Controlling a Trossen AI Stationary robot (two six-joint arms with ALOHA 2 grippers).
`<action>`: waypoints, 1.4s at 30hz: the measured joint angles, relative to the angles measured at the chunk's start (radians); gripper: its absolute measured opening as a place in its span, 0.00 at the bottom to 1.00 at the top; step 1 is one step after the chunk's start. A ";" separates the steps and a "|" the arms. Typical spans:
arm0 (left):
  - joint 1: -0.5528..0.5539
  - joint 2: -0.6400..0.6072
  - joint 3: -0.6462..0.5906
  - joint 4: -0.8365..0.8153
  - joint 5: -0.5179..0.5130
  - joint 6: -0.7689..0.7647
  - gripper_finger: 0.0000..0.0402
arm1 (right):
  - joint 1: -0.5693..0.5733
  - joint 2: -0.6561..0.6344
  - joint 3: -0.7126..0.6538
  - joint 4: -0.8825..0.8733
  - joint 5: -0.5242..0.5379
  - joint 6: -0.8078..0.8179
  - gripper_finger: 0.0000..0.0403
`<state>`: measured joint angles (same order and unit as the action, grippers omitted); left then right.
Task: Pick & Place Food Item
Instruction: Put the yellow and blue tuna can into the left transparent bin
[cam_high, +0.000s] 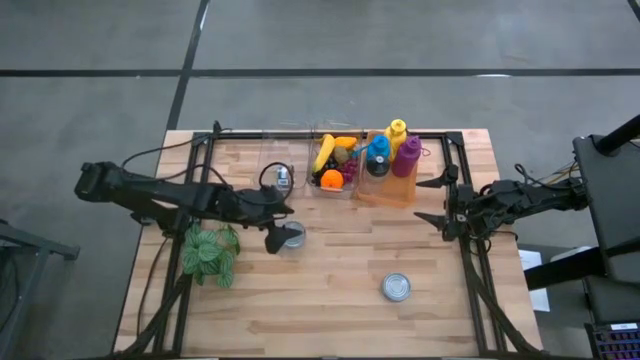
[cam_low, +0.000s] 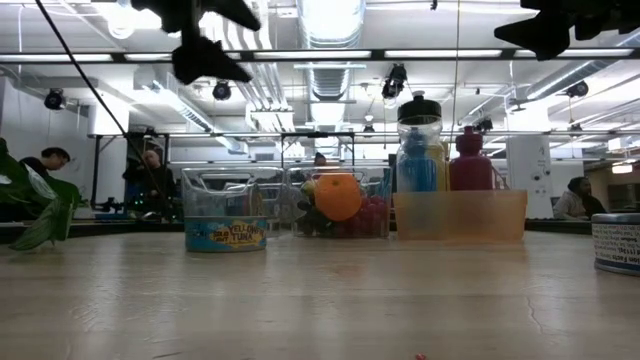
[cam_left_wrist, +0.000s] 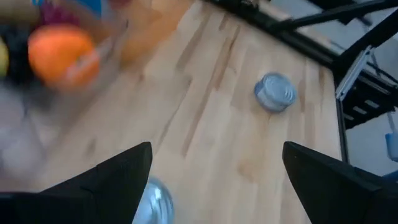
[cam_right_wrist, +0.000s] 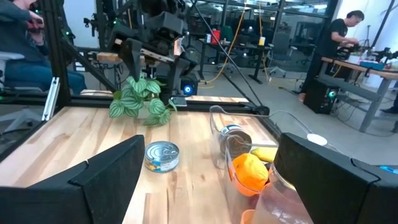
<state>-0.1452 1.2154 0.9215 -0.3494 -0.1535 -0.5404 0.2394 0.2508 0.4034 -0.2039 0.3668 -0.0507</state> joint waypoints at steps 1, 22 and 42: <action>0.000 -0.003 0.000 -0.029 0.007 -0.045 0.91 | 0.000 0.000 0.000 0.000 0.000 -0.004 0.92; -0.002 0.091 -0.041 -0.430 -0.031 -0.824 0.91 | 0.000 0.000 0.000 -0.002 0.000 -0.010 0.92; -0.002 0.175 -0.045 -0.380 0.000 -0.953 0.91 | 0.000 0.001 0.000 -0.002 0.000 -0.010 0.92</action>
<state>-0.1471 1.3903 0.8761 -0.7296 -0.1532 -1.4933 0.2394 0.2516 0.4033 -0.2054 0.3668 -0.0605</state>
